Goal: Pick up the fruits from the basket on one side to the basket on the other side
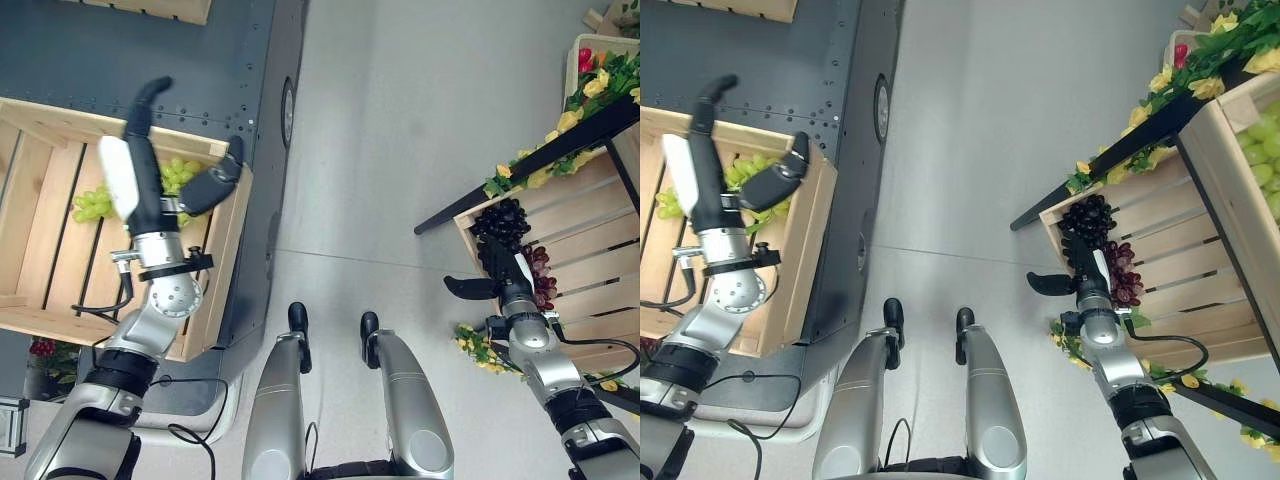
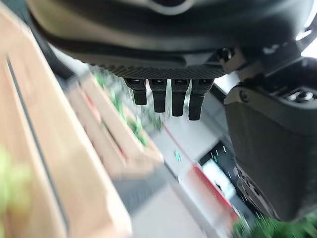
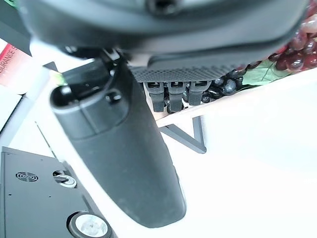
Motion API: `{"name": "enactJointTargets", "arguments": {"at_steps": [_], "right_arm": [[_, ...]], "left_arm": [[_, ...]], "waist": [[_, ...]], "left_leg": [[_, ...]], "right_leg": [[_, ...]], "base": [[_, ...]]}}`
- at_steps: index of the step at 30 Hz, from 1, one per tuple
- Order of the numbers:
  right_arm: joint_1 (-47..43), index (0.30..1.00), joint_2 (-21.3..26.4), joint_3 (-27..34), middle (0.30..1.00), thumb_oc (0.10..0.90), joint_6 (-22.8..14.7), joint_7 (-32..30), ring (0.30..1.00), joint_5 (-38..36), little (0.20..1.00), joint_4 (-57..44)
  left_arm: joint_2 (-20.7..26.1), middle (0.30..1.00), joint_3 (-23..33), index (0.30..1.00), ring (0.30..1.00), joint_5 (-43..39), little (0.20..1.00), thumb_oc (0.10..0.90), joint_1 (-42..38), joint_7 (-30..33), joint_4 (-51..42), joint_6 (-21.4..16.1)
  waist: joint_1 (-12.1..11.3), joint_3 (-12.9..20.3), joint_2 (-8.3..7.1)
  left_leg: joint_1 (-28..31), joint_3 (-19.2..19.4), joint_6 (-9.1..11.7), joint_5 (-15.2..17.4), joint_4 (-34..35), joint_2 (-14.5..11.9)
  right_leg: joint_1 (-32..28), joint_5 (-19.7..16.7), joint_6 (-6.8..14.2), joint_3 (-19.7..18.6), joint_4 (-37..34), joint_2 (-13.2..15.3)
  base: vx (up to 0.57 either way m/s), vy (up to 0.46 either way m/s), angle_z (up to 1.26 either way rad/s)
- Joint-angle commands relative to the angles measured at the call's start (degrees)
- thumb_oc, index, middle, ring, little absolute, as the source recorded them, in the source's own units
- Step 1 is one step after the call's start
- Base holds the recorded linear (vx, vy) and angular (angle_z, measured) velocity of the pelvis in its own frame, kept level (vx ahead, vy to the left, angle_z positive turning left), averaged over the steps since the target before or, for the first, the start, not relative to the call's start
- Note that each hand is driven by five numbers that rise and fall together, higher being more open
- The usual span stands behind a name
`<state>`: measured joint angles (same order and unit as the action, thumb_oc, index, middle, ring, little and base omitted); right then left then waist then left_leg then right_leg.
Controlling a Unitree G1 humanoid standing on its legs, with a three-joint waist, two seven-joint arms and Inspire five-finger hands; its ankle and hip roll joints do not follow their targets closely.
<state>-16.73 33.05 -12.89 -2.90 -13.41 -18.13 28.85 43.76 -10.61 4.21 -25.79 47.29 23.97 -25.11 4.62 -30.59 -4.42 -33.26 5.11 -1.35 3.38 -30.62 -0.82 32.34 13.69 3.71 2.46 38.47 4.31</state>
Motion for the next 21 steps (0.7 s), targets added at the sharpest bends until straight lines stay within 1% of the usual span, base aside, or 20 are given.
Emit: {"name": "enactJointTargets", "arguments": {"at_steps": [1,3,5,6,8,10,12,15,17,18,20,21], "right_arm": [[-0.8,0.9,5.8,2.6,0.9,0.8,-3.4,0.8,0.9,1.7,0.9,-3.4],[-0.9,0.9,6.2,2.7,0.9,0.8,-3.3,1.4,0.9,1.6,0.9,-2.8],[-0.8,0.9,6.7,2.7,0.9,0.8,-3.0,2.1,0.9,1.6,0.9,-2.7],[-0.8,0.9,6.9,2.8,0.9,0.8,-2.7,2.5,0.9,1.5,0.9,-2.8],[-0.9,0.9,7.3,2.8,0.9,0.8,-2.4,3.0,0.9,1.3,0.9,-2.7],[-0.9,0.9,8.1,2.8,0.9,0.8,-1.9,3.7,0.9,0.9,0.9,-2.8],[-1.0,0.9,8.6,2.8,0.9,0.8,-2.0,4.2,0.9,0.7,0.9,-2.4],[-1.2,0.9,9.5,2.6,0.9,0.8,-2.4,5.1,0.9,0.1,0.9,-1.6],[-1.6,0.9,9.9,2.3,0.9,0.8,-2.5,5.5,0.9,-0.1,0.9,-0.9],[-1.9,0.9,10.2,1.9,0.9,0.8,-2.4,5.8,0.9,-0.4,0.9,-0.6],[-2.2,0.9,10.5,1.5,0.9,0.8,-2.6,6.0,0.9,-0.6,0.9,-0.3],[-2.7,0.9,10.8,1.0,0.9,0.8,-2.7,6.3,0.9,-1.1,0.9,-0.1]], "left_arm": [[1.6,0.9,4.0,0.9,0.9,1.3,0.9,0.8,-5.0,5.3,-2.2,-5.7],[2.9,0.9,4.8,0.9,0.9,1.9,0.9,0.8,-5.8,6.1,-0.3,-5.4],[4.5,0.9,5.4,0.9,0.9,2.1,0.9,0.8,-6.5,6.3,1.4,-4.2],[5.9,0.9,5.6,0.9,0.9,3.2,0.9,0.8,-7.1,6.0,3.0,-2.8],[7.2,0.9,5.4,0.9,0.9,3.7,0.9,0.8,-7.6,5.9,4.6,-2.2],[9.7,0.9,4.7,0.9,0.9,6.0,0.9,0.8,-8.1,5.4,7.8,-0.5],[11.4,0.9,3.5,0.9,0.9,7.5,0.9,0.8,-8.4,4.4,10.6,0.2],[13.5,0.9,1.1,0.9,0.9,10.6,0.9,0.8,-8.4,0.7,15.1,1.3],[14.1,0.9,-0.5,0.9,0.9,11.1,0.9,0.8,-8.6,-1.3,16.9,2.4],[14.5,0.9,-1.9,0.9,0.9,11.6,0.9,0.8,-9.0,-3.0,17.7,4.0],[14.9,0.9,-3.2,0.9,0.9,13.2,0.9,0.8,-9.5,-5.2,18.7,5.6],[15.7,0.9,-5.5,0.9,0.9,14.3,0.9,0.8,-10.8,-6.7,19.7,6.6]], "waist": [[-0.7,0.8,1.78],[-0.7,0.8,1.94],[-0.7,0.8,2.19],[-0.7,0.8,2.37],[-0.6,0.8,2.51],[-0.4,0.8,2.85],[-0.3,0.8,3.1],[-0.1,0.8,3.54],[-0.1,0.8,3.77],[0.0,0.8,3.93],[0.1,0.8,3.99],[0.3,0.8,4.03]], "left_leg": [[4.8,3.4,-1.4,9.2,-2.7,2.7],[5.0,3.4,-1.2,9.2,-2.9,2.7],[4.9,3.5,-1.0,9.2,-3.2,2.7],[5.1,3.7,-1.0,9.1,-3.4,2.5],[5.1,3.9,-0.9,9.1,-3.4,2.4],[4.9,4.1,-0.7,9.1,-3.8,2.3],[4.7,4.2,-0.5,9.1,-4.1,2.0],[4.2,4.4,-0.2,9.0,-4.5,1.8],[4.0,4.5,-0.2,9.0,-4.7,1.7],[3.9,4.6,-0.1,9.0,-4.8,1.6],[3.7,4.8,-0.1,9.0,-5.0,1.6],[3.3,4.9,0.0,8.9,-5.2,1.6]], "right_leg": [[-1.9,-4.5,-4.1,5.0,-5.4,-3.0],[-2.3,-4.2,-4.2,5.1,-5.2,-2.8],[-2.3,-3.9,-4.3,5.3,-4.9,-2.5],[-2.5,-3.7,-4.5,5.4,-4.7,-2.3],[-2.6,-3.5,-4.6,5.5,-4.6,-2.2],[-2.7,-3.3,-4.8,5.7,-4.5,-2.0],[-2.6,-3.1,-4.9,5.9,-4.3,-1.8],[-2.5,-2.9,-5.0,6.2,-4.2,-1.5],[-2.4,-2.9,-5.0,6.2,-4.3,-1.4],[-2.4,-2.9,-5.1,6.2,-4.4,-1.4],[-2.4,-3.0,-5.1,6.3,-4.5,-1.3],[-2.2,-3.1,-5.1,6.3,-4.6,-1.3]], "base": [[0.0,0.0,0.0],[0.02,0.034,0.05],[0.02,0.033,0.05],[0.0,0.0,0.0],[0.0,0.01,0.02],[0.0,0.015,0.0],[0.0,0.012,-0.02],[0.0,0.011,0.0],[0.0,0.041,0.0],[0.0,0.041,0.01],[0.0,0.019,0.0],[0.0,0.0,0.0]]}}
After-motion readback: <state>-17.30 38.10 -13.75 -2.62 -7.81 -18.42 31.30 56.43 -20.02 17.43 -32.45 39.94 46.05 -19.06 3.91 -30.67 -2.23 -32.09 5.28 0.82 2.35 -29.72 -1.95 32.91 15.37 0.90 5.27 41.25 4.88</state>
